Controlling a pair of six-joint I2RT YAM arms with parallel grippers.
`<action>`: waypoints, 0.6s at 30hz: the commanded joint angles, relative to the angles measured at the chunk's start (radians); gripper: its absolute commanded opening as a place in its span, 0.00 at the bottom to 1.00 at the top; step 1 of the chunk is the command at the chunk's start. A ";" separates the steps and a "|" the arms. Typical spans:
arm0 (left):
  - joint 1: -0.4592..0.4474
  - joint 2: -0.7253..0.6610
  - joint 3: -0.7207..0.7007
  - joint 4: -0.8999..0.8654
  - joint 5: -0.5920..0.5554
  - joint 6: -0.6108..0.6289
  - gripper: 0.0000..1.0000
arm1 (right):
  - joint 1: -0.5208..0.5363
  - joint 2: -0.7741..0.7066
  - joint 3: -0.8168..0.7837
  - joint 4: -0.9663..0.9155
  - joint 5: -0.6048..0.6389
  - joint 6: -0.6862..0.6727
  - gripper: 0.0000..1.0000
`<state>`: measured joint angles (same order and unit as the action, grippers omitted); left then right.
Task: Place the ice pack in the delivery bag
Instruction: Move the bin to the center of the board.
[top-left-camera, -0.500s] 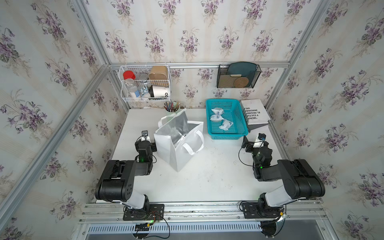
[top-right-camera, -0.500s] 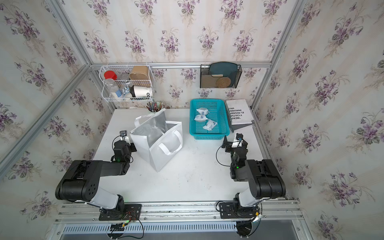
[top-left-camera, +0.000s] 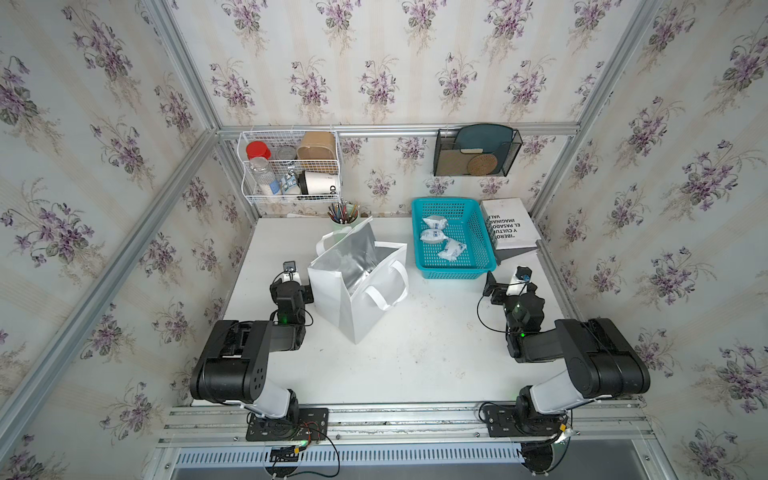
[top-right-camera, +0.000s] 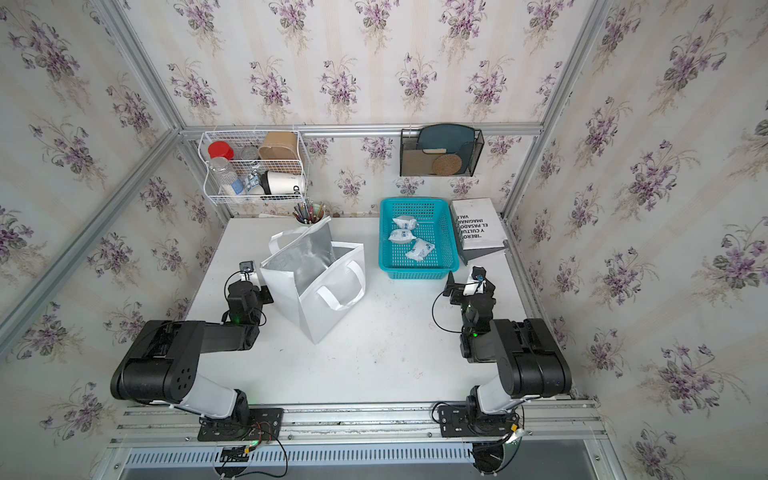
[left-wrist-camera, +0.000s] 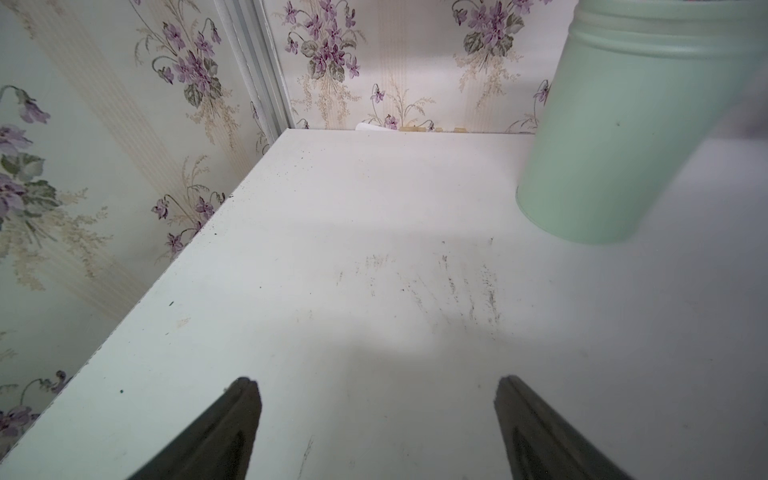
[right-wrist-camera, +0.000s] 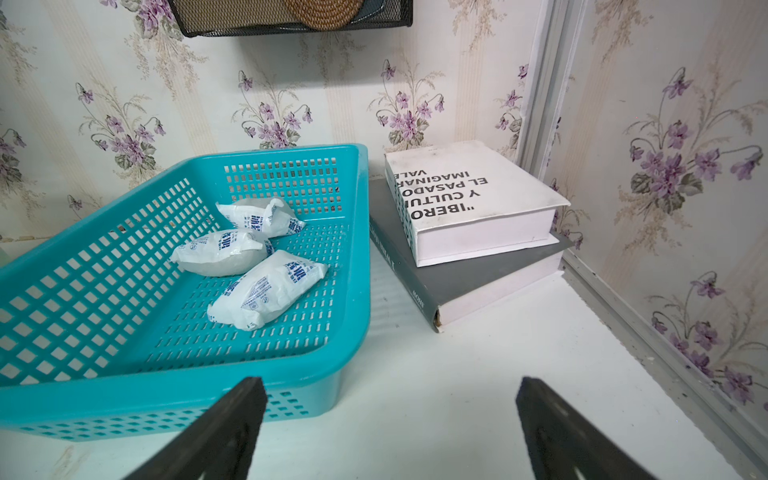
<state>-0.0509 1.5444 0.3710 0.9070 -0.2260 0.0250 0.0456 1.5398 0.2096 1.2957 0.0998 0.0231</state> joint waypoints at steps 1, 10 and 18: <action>0.000 -0.011 -0.008 0.041 -0.014 -0.006 0.92 | 0.000 -0.009 -0.001 0.013 -0.001 -0.001 1.00; 0.000 -0.370 0.027 -0.354 -0.164 0.013 0.94 | -0.001 -0.428 0.238 -0.728 -0.020 0.124 1.00; 0.003 -0.593 0.126 -0.727 -0.372 0.025 0.93 | -0.002 -0.337 0.444 -0.882 -0.377 0.384 1.00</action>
<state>-0.0505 1.0000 0.4625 0.3843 -0.4652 0.0513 0.0444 1.1713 0.5972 0.5190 -0.0910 0.2867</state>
